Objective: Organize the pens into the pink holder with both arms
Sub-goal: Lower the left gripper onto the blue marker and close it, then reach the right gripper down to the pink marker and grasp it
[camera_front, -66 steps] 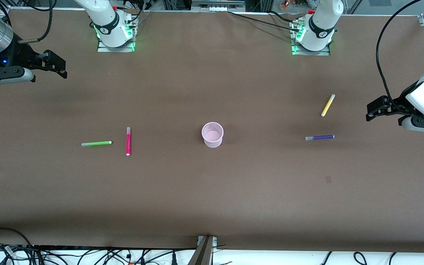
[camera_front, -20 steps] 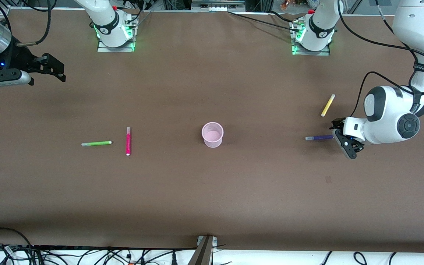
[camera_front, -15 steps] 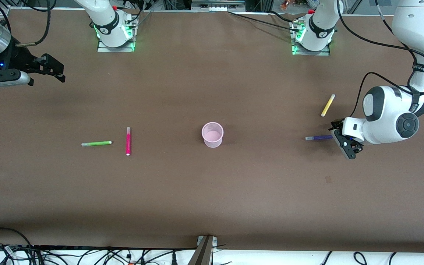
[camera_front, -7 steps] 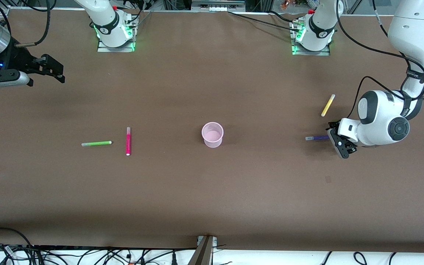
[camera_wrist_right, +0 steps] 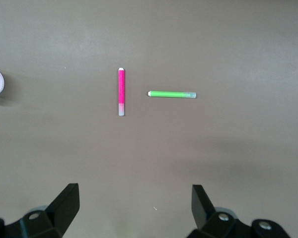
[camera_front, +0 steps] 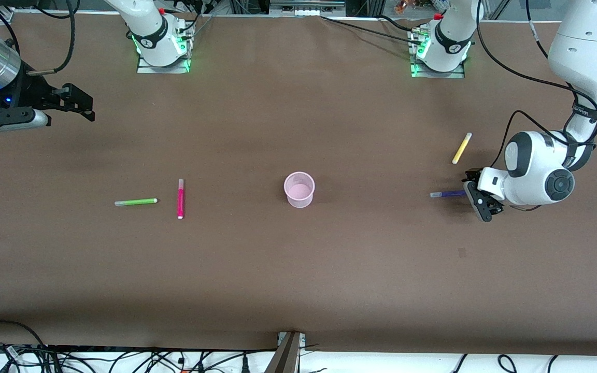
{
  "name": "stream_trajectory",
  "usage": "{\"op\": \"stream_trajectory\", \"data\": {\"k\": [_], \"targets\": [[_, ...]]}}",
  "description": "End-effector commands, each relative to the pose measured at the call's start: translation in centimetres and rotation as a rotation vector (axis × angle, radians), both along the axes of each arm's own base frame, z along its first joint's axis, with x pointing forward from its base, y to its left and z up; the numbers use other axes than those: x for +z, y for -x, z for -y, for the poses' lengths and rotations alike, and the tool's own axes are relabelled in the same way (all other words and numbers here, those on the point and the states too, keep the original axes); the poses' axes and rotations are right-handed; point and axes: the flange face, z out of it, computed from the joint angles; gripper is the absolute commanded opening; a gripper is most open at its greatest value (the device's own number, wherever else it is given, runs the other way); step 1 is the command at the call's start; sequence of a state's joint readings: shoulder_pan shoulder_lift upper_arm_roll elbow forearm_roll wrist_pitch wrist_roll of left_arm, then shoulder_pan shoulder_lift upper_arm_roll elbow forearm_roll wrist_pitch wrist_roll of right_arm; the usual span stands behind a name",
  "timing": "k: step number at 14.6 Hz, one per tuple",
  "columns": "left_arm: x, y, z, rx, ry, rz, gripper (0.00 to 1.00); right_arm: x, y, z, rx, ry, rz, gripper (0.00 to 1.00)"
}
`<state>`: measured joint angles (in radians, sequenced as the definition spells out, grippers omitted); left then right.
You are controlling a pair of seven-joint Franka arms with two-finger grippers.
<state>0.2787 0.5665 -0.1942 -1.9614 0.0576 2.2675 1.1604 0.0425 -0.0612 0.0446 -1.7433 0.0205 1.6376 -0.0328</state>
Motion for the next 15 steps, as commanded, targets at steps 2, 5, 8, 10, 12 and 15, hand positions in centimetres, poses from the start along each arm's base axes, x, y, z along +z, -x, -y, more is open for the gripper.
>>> {"op": "stream_trajectory", "data": {"k": [2,5,8,10,12,15], "targets": [[0.5,0.5,0.1,-0.032,-0.010,0.007,0.85,-1.8,-0.9,-0.2,0.011,0.016,-0.034,1.00],[0.6,1.3,0.5,-0.038,-0.013,0.005,0.83,-2.2,-1.0,-0.1,0.012,0.016,-0.040,1.00],[0.8,2.4,0.9,-0.046,-0.028,0.097,0.84,-5.5,-2.3,-0.2,0.011,0.016,-0.101,1.00],[1.0,2.7,1.0,-0.043,-0.031,0.109,0.84,-6.1,-2.7,-0.1,0.008,0.010,-0.111,1.00],[1.1,3.0,1.0,-0.039,-0.033,0.109,0.83,-7.5,-2.7,-0.9,0.018,0.000,-0.115,1.00],[0.9,3.3,1.1,-0.035,-0.034,0.110,0.73,-13.5,-4.2,-2.4,0.025,-0.006,-0.072,1.00]]}}
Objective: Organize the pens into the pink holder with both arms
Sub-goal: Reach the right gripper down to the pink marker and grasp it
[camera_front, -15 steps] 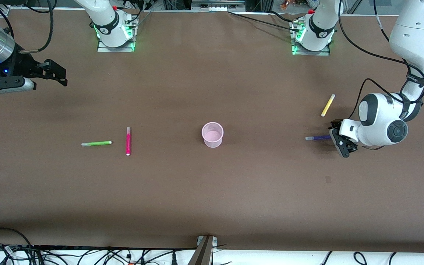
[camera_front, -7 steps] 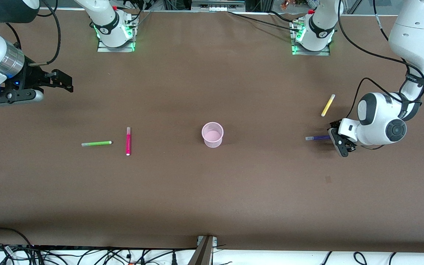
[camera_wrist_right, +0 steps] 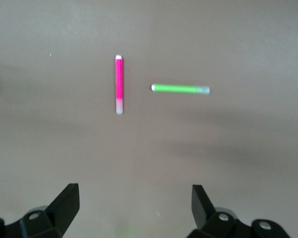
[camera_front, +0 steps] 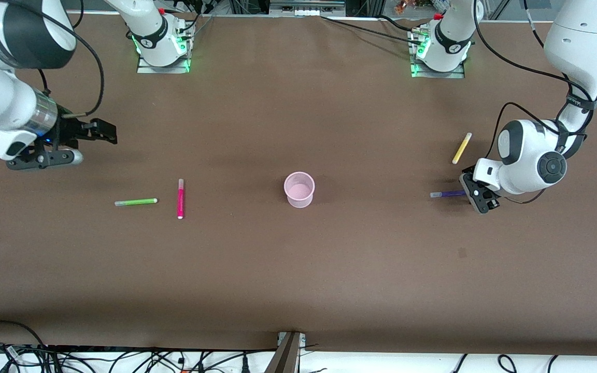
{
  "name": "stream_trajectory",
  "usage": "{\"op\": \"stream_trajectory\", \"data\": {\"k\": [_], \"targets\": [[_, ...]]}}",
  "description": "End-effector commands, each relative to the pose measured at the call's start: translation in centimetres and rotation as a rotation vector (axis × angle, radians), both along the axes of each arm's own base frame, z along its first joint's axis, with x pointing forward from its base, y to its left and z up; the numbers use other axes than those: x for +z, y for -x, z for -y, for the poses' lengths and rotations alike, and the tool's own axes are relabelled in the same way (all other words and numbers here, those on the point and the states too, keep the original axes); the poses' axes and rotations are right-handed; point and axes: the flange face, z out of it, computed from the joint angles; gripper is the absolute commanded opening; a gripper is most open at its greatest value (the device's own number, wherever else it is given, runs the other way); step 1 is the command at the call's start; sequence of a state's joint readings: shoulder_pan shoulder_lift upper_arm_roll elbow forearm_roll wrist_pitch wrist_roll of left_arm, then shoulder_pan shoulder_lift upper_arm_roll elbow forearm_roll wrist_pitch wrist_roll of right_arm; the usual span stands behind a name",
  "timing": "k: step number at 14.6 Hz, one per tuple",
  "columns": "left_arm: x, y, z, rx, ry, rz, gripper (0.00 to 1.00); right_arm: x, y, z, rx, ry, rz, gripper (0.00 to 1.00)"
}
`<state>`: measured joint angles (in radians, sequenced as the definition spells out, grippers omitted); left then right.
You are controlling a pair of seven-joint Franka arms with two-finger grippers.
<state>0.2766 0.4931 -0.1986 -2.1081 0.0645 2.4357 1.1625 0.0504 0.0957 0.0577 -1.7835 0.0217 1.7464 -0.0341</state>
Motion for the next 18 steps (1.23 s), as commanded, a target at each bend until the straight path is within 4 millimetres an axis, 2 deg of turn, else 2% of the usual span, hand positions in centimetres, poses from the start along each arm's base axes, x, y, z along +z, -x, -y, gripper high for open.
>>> {"op": "stream_trajectory", "data": {"k": [1,5,7,10,12,14,15,17,18], "targets": [[0.7,0.8,0.2,-0.009,-0.021,0.022,0.73,-5.9,-0.4,-2.2,0.019,-0.007,0.021,1.00],[0.4,1.0,0.4,-0.010,-0.021,0.017,0.72,-12.7,-0.1,-2.6,0.020,-0.012,0.055,1.00],[0.5,1.0,0.4,-0.010,-0.023,0.017,0.66,-15.9,-0.5,-2.7,0.019,-0.015,0.068,1.00],[0.4,1.1,0.6,-0.007,-0.023,0.014,0.50,-19.9,-1.3,-3.0,0.018,-0.021,0.084,1.00],[0.5,1.0,0.6,-0.018,-0.030,0.016,0.45,-22.2,-1.5,-4.1,0.032,-0.033,0.100,1.00],[0.4,1.0,0.6,-0.020,-0.047,0.014,0.29,-24.3,-1.6,-5.1,0.020,-0.038,0.114,0.99],[0.5,1.0,0.6,-0.023,-0.058,0.016,0.28,-25.0,-1.6,-5.6,0.015,-0.041,0.120,0.98],[0.6,0.8,0.6,-0.025,-0.064,0.013,0.17,-26.7,-1.7,-6.1,0.022,-0.047,0.137,0.97],[0.7,0.8,0.6,-0.023,-0.065,0.012,0.15,-27.7,-1.7,-6.3,0.023,-0.049,0.142,0.94]]}}
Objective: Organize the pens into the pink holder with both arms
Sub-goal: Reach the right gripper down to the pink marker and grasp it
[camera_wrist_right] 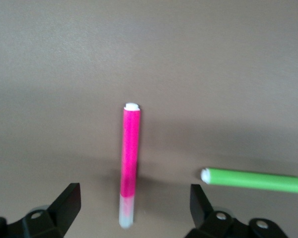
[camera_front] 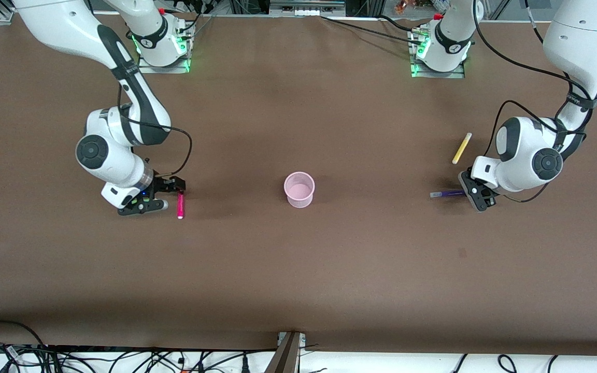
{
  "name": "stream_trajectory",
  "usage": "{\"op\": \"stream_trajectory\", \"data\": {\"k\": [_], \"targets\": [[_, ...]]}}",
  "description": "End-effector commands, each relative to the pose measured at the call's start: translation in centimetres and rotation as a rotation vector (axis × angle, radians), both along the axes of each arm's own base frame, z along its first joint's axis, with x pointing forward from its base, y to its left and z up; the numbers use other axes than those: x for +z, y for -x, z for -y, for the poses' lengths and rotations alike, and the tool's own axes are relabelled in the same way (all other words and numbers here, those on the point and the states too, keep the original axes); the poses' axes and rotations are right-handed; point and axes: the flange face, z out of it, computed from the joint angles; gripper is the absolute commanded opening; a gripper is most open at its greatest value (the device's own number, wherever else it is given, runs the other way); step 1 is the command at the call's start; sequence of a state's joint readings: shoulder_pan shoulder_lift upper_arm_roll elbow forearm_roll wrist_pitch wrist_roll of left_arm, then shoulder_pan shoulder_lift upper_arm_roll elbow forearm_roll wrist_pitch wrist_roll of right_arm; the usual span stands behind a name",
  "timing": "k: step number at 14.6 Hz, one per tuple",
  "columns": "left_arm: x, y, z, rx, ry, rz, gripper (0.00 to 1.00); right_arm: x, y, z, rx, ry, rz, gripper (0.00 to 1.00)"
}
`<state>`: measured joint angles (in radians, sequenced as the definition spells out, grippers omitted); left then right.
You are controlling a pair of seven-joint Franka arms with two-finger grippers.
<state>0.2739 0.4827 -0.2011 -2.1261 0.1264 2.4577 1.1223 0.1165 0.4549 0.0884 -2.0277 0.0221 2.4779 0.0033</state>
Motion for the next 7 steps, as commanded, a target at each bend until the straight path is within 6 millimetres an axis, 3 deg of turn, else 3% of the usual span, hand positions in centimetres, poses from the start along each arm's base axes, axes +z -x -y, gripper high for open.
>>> {"op": "stream_trajectory", "data": {"k": [1,4,6,7], "targets": [[0.8,0.5,0.2,-0.004,-0.028,0.002,0.11,-2.2,-0.1,-0.6,-0.011,-0.011,0.025,0.91],[3.0,0.0,0.1,-0.005,-0.039,0.028,0.06,-3.2,0.1,-1.0,-0.006,-0.011,0.019,0.80],[5.2,-0.5,0.2,-0.007,-0.049,0.028,0.03,-4.0,0.0,-1.0,-0.008,-0.014,0.029,0.75],[6.8,-1.0,1.2,-0.007,-0.051,0.032,0.02,-4.5,0.0,-1.0,-0.009,-0.015,0.032,0.73]]}}
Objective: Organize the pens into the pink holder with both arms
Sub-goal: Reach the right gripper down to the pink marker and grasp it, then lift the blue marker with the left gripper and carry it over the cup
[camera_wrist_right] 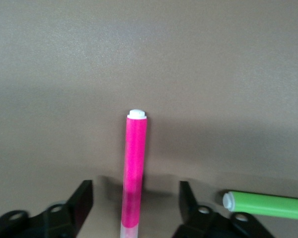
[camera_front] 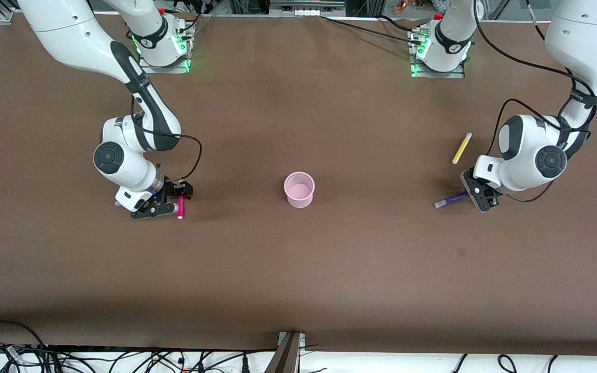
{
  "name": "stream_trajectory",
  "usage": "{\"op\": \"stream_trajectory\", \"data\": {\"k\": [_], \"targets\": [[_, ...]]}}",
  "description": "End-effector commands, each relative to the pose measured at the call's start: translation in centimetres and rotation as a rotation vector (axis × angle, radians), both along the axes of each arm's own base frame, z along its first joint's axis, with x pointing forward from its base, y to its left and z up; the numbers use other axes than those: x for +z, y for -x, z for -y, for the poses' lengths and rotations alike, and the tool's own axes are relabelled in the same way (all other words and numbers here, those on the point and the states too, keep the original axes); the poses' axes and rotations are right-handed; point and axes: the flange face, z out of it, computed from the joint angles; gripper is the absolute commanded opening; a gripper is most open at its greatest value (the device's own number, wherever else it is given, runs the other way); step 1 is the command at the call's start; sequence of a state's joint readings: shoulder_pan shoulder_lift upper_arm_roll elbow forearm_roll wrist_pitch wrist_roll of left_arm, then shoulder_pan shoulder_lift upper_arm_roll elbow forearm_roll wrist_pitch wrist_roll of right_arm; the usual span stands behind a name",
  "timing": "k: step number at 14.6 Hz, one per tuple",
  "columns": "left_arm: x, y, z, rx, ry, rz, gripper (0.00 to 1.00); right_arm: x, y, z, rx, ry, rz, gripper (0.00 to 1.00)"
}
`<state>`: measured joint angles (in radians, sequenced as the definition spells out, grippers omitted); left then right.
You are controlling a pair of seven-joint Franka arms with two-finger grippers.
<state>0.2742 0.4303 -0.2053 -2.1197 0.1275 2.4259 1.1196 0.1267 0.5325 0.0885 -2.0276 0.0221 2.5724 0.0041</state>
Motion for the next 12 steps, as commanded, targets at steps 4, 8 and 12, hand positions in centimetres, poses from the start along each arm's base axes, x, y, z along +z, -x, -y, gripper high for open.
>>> {"op": "stream_trajectory", "data": {"k": [4,8,12], "targets": [[11.5,-1.9,4.4,0.062,-0.074,-0.018,0.01,-0.8,-0.1,-0.4,-0.013,-0.009,0.021,0.48],[18.8,-2.5,10.9,0.170,-0.111,-0.105,0.01,-0.5,-0.3,-0.4,-0.013,-0.009,0.025,0.01],[21.1,-1.4,19.5,0.301,-0.114,-0.077,0.02,0.9,-0.7,-0.3,-0.001,-0.011,0.047,0.00]]}}
